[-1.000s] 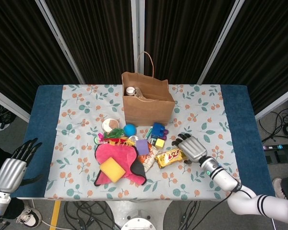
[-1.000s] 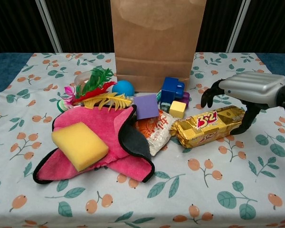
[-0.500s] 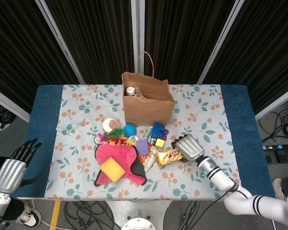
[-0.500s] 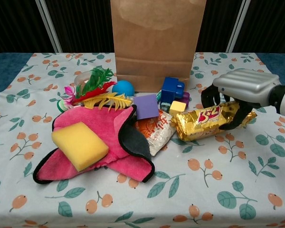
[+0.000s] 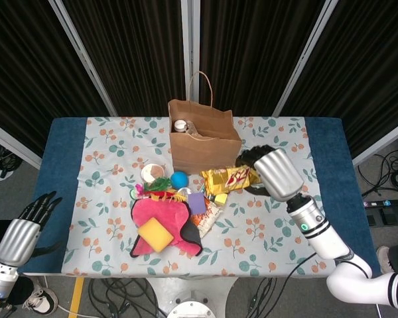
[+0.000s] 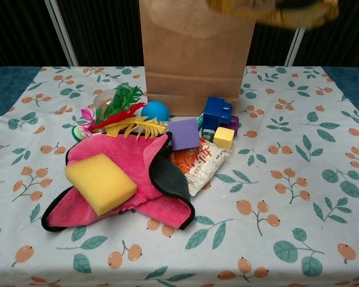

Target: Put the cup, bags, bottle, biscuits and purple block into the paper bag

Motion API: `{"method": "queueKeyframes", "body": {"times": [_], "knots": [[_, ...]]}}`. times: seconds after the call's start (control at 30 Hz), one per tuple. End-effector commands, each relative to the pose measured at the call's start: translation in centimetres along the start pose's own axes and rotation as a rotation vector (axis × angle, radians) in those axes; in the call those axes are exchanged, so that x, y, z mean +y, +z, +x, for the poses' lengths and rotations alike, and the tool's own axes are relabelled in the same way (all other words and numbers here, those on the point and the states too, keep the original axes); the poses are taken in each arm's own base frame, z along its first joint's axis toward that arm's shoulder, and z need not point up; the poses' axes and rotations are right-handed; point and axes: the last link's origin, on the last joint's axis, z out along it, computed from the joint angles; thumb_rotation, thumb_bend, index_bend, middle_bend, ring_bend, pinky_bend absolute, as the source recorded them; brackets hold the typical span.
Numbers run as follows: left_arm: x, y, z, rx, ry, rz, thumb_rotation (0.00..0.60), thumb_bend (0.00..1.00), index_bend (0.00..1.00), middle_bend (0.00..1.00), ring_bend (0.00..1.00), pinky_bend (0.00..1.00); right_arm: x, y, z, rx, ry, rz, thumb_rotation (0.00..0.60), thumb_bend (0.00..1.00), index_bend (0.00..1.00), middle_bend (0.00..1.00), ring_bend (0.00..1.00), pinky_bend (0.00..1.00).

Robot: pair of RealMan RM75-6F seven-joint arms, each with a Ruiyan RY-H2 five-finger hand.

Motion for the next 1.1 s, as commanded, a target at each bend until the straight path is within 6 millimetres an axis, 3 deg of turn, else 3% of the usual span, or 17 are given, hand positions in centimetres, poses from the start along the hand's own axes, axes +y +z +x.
{"method": "queueKeyframes", "body": {"times": [0.03, 0.23, 0.53, 0.8, 1.1], "knots": [[0.0, 0.0, 0.1, 0.003, 0.000, -0.002, 0.600, 0.00, 0.09, 0.07, 0.06, 0.19, -1.8, 3.2, 6.1, 0.186, -0.120, -0.012, 0.600, 0.22, 0.61, 0.53, 0.43, 0.49], [-0.1, 0.1, 0.3, 0.011, -0.002, 0.001, 0.600, 0.00, 0.09, 0.07, 0.06, 0.19, -3.5, 7.7, 7.6, 0.254, -0.372, -0.057, 0.600, 0.22, 0.62, 0.53, 0.43, 0.50], [-0.2, 0.5, 0.8, 0.034, -0.042, 0.019, 0.600, 0.00, 0.09, 0.07, 0.06, 0.19, -5.3, 14.1, 4.4, 0.276, -0.929, -0.118, 0.600, 0.23, 0.62, 0.53, 0.43, 0.50], [-1.1, 0.6, 1.3, 0.053, -0.055, 0.034, 0.600, 0.00, 0.09, 0.07, 0.06, 0.19, -4.4, 15.7, 0.2, 0.153, -1.136, -0.171, 0.600, 0.24, 0.62, 0.53, 0.43, 0.50], [-1.7, 0.6, 1.2, 0.055, -0.072, 0.048, 0.600, 0.00, 0.09, 0.07, 0.06, 0.19, -4.3, 16.3, -3.3, 0.050, -1.153, -0.144, 0.600, 0.24, 0.62, 0.51, 0.43, 0.48]]}}
